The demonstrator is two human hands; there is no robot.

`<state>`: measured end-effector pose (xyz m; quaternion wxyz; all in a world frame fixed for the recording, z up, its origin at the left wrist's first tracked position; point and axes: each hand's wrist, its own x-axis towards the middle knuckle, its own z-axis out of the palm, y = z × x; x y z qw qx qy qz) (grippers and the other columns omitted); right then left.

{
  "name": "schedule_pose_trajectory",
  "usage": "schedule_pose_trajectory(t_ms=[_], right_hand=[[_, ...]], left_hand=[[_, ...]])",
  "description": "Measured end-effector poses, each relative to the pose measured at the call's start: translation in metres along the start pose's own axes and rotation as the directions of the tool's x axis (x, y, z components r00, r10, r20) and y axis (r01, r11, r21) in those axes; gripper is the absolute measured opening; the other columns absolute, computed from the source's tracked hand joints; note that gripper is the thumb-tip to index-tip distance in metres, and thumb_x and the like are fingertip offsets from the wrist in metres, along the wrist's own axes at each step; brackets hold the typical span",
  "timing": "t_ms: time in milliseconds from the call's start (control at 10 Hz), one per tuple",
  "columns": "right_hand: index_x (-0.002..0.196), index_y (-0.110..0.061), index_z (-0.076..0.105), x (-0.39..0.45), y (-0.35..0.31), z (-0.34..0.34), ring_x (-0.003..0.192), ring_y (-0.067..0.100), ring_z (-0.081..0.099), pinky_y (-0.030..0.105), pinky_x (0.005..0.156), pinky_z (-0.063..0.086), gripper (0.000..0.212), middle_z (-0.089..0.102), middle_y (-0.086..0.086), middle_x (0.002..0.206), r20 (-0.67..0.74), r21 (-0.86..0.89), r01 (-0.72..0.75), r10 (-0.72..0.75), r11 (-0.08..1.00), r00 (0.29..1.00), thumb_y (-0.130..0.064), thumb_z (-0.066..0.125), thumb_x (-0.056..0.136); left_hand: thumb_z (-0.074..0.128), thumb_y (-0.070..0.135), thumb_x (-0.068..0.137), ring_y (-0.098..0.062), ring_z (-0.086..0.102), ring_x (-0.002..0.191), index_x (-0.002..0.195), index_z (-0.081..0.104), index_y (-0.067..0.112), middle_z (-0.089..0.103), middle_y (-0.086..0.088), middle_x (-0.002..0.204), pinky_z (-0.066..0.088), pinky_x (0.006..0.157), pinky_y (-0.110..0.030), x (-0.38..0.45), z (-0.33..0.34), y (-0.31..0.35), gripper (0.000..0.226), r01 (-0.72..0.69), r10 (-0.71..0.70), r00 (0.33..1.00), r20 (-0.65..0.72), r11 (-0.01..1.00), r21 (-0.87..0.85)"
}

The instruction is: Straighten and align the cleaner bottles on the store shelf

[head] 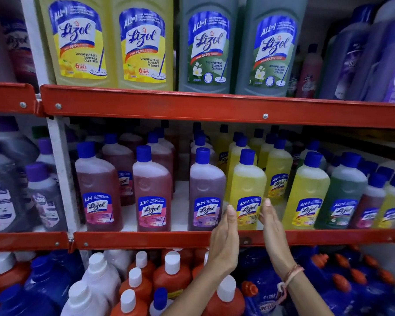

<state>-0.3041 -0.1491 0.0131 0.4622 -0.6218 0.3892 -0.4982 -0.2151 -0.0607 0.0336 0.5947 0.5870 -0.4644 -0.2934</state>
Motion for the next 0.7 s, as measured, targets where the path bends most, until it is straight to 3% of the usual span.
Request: schedule_pose_trajectory(t_ms=[100,200,300,400,500,600,700], right_hand=[[0.137,-0.030,0.049,0.000,-0.007,-0.007,0.129,0.013,0.051,0.043,0.115,0.034,0.068,0.057,-0.005,0.137,-0.033,0.084,-0.007,0.010,0.996,0.999,-0.071,0.030,0.087],[0.129,-0.027,0.054,-0.001,-0.013,-0.014,0.111,0.006,0.059,0.037,0.107,0.041,0.056,0.064,-0.014,0.112,-0.060,0.130,-0.005,0.013,0.992,0.998,-0.060,0.030,0.092],[0.110,-0.046,0.058,-0.003,-0.012,-0.017,0.114,0.011,0.058,0.043,0.110,0.040,0.041,0.061,-0.025,0.105,-0.088,0.103,-0.026,0.035,0.994,0.996,-0.068,0.031,0.088],[0.094,-0.062,0.060,-0.006,-0.007,-0.020,0.118,0.015,0.057,0.048,0.110,0.039,0.037,0.062,-0.030,0.101,-0.113,0.055,-0.039,0.045,0.998,0.993,-0.080,0.030,0.080],[0.089,-0.069,0.058,-0.008,-0.008,-0.022,0.119,0.017,0.056,0.049,0.110,0.038,0.033,0.060,-0.031,0.099,-0.108,0.031,-0.017,0.021,0.999,0.994,-0.080,0.028,0.080],[0.100,-0.060,0.059,-0.009,-0.011,-0.022,0.117,0.014,0.058,0.045,0.110,0.039,0.040,0.062,-0.028,0.102,-0.078,0.036,-0.030,0.032,0.999,0.996,-0.078,0.029,0.081],[0.123,-0.042,0.052,-0.004,-0.016,-0.030,0.114,0.007,0.057,0.039,0.109,0.039,0.043,0.063,-0.016,0.118,-0.058,0.062,-0.012,0.016,0.998,0.998,-0.063,0.038,0.088]], left_hand=[[0.005,0.092,0.060,0.013,0.044,0.098,0.110,0.050,0.054,0.050,0.028,0.109,0.031,0.090,-0.012,0.005,-0.001,0.001,0.077,0.031,-0.031,0.999,0.023,0.999,-0.033],[0.007,0.086,0.065,0.017,0.048,0.088,0.092,0.048,0.057,0.054,0.023,0.106,0.035,0.080,-0.002,0.009,0.002,0.002,0.057,0.064,-0.063,0.997,0.042,0.997,-0.030],[0.010,0.069,0.076,0.017,0.049,0.083,0.097,0.050,0.054,0.055,0.020,0.104,0.031,0.065,0.007,0.008,0.006,0.007,0.048,0.078,-0.077,0.995,0.068,0.997,-0.025],[0.008,0.060,0.086,0.013,0.047,0.084,0.125,0.052,0.038,0.056,0.016,0.108,0.028,0.061,0.008,0.008,0.010,0.007,0.063,0.055,-0.055,0.996,0.064,0.998,0.006],[0.007,0.061,0.085,0.008,0.046,0.090,0.132,0.049,0.033,0.060,0.012,0.114,0.026,0.063,0.006,0.007,0.011,0.007,0.069,0.023,-0.025,0.997,0.068,0.999,0.042],[0.008,0.068,0.076,0.009,0.050,0.090,0.132,0.049,0.034,0.058,0.016,0.112,0.033,0.079,0.000,0.009,0.011,0.002,0.077,0.028,-0.031,0.997,0.074,0.999,0.042],[0.013,0.081,0.077,-0.001,0.050,0.120,0.134,0.046,0.041,0.056,0.015,0.134,0.035,0.109,-0.027,0.005,0.000,0.000,0.078,-0.029,0.022,0.997,0.081,0.996,0.090]])
